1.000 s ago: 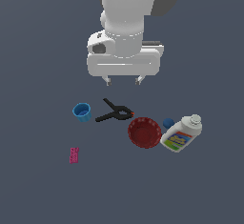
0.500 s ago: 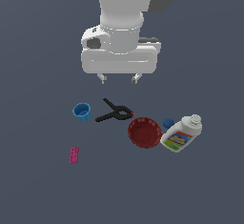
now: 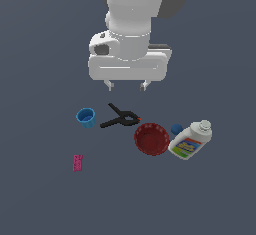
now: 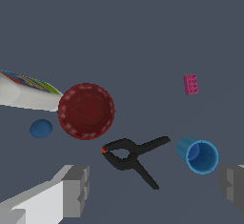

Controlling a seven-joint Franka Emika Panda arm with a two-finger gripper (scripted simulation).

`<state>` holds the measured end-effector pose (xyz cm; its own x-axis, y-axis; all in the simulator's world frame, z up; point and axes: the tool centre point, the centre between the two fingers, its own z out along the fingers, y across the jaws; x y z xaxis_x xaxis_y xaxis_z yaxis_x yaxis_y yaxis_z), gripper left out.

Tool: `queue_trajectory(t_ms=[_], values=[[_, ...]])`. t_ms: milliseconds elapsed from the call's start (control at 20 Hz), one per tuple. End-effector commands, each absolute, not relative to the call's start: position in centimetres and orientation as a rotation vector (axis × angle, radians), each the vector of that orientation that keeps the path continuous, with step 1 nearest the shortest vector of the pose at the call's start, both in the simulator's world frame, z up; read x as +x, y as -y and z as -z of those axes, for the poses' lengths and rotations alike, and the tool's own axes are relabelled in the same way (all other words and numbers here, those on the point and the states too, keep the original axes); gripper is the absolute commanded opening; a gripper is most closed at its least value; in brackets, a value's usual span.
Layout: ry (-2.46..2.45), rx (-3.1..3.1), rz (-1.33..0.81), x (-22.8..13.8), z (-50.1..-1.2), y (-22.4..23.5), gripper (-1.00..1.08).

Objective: Pick up a designated object from a clutter of objects.

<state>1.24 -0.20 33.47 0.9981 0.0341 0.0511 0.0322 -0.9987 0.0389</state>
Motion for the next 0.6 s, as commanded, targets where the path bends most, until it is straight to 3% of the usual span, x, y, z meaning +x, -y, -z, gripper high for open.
queue_trajectory(t_ms=[0, 550], values=[[-0.05, 3.101, -0.076, 1.6, -32.5, -0.8, 1.0], [-0.025, 3.104, -0.056, 3.1, -23.4, -9.6, 1.0]])
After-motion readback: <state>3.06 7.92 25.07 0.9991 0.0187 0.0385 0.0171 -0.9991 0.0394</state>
